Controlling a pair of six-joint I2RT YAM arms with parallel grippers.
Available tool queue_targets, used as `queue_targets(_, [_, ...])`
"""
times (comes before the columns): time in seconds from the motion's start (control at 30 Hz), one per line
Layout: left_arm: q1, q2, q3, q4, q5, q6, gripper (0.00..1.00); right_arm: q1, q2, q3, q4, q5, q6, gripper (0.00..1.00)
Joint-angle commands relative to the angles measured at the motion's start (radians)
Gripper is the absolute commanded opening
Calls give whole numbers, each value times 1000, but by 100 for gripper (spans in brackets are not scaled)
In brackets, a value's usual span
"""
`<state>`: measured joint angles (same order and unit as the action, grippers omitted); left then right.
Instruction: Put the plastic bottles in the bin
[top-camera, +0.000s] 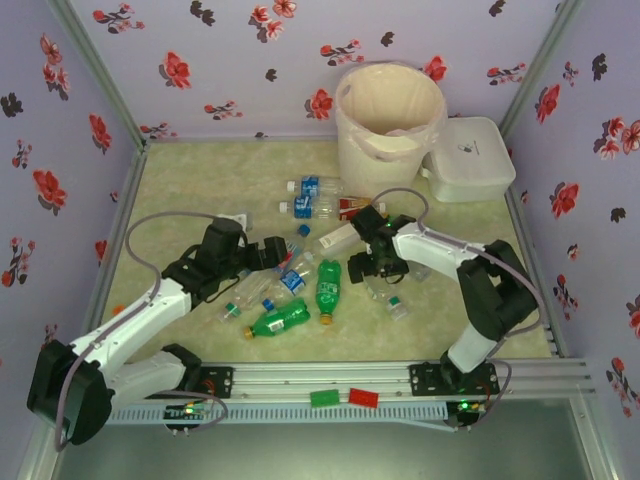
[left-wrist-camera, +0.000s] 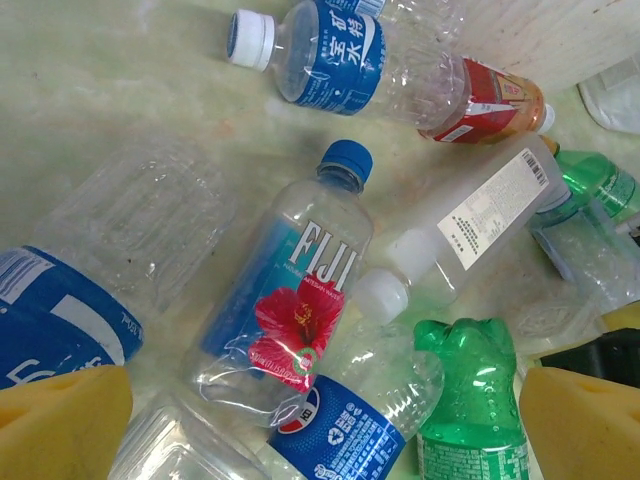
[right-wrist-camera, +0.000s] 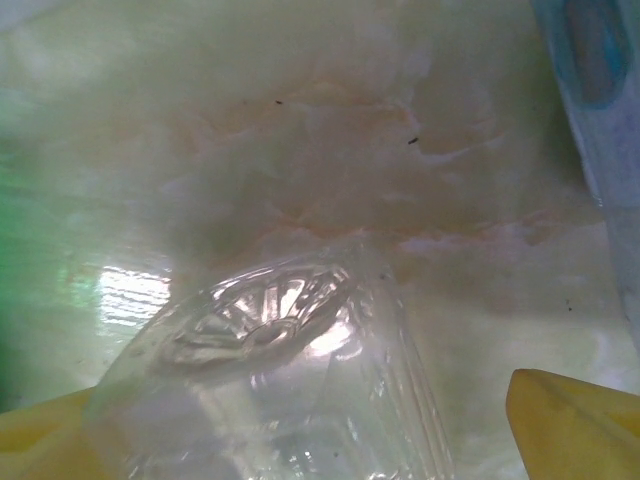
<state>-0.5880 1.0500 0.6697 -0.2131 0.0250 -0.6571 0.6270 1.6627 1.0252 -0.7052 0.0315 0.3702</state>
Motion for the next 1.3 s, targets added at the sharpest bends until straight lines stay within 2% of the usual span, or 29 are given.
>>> queue_targets(0.0, [2,-21,-9,-11,-22,-12,100,7,28,3,3,31,-21,89])
queue_targets(0.1, [1,-9,-7,-2,-22,-16,100,8,36,-5,17,24,-16,85])
queue_targets(0.27, [2,20,5,23,-23,-14,100,8,13,-42,38,9,-5,70])
queue_targets(0.33, [2,30,7,27,-23,-12,100,8,-8,-52,42,7,0,64])
queue_targets(0.5, [2,47,6,53,-30,1,100,8,-102,-51,35,6,12,56])
queue_targets(0.57, [1,65,18,50,-67,-3,100,8,-152,-48,30,5,20,53])
queue_targets(0.7, [2,122,48,48,-218,-66,100,6,-285,-34,32,-24,46,51])
queue_targets(0.83, [2,180,68,96,-225,-69,100,1,-427,5,63,-53,70,50])
queue_targets(1.0, [1,207,56,130,-171,-29,100,-64,-509,159,86,-105,83,47])
queue_targets(1.27, [2,170,26,106,-128,36,100,-262,-436,465,139,-270,97,46])
